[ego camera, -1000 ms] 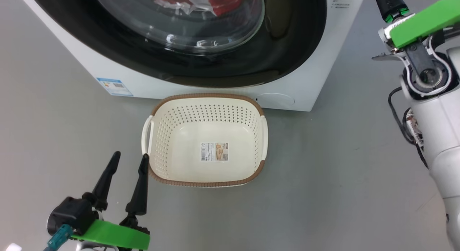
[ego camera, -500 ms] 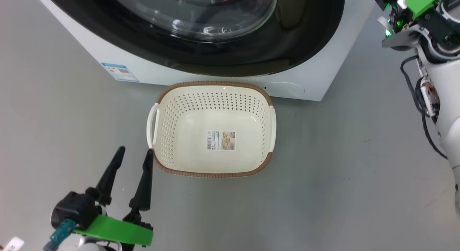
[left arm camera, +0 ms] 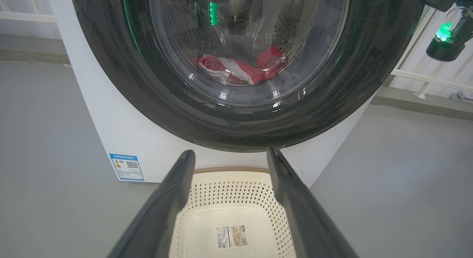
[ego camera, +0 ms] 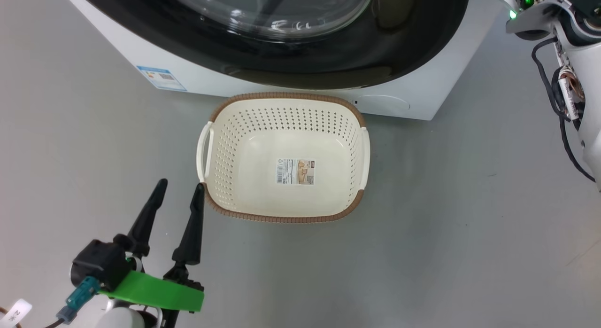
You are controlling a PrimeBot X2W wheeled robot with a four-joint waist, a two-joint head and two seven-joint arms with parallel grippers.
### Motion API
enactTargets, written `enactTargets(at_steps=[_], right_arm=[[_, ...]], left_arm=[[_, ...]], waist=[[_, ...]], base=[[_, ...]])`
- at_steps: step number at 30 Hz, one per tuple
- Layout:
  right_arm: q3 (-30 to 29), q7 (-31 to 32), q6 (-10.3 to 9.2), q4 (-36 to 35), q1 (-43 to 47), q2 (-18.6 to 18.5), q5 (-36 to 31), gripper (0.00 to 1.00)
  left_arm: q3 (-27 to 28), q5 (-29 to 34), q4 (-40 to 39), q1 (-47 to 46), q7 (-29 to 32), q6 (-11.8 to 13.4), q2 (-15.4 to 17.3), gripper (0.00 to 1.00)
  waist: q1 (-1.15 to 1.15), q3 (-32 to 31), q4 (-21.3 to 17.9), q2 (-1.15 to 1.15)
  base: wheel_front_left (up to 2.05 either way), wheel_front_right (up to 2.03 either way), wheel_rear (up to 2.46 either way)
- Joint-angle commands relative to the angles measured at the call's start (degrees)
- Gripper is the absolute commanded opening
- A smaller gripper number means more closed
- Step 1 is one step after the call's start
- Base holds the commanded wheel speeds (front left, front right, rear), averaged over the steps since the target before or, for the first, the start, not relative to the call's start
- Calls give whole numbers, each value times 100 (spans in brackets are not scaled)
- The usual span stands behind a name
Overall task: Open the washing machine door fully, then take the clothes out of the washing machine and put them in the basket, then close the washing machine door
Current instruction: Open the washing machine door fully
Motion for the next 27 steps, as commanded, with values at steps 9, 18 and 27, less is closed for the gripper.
enactTargets(at_steps=[9, 18, 27], right_arm=[[294, 303, 9, -27, -42, 248, -177, 0], [571, 773, 9, -342, 583, 320, -165, 0], [742, 1124, 9, -646, 1096, 243, -137, 0]], left_arm=[[169, -78, -134, -165, -55, -17, 104, 100], [206, -9, -80, 89, -55, -17, 120, 100], [201, 57, -61, 250, -55, -17, 88, 100]], waist=[[0, -11, 50, 0], [0, -390, -110, 0], [0, -683, -163, 0]], base=[[0, 0, 0], [0, 0, 0], [0, 0, 0]])
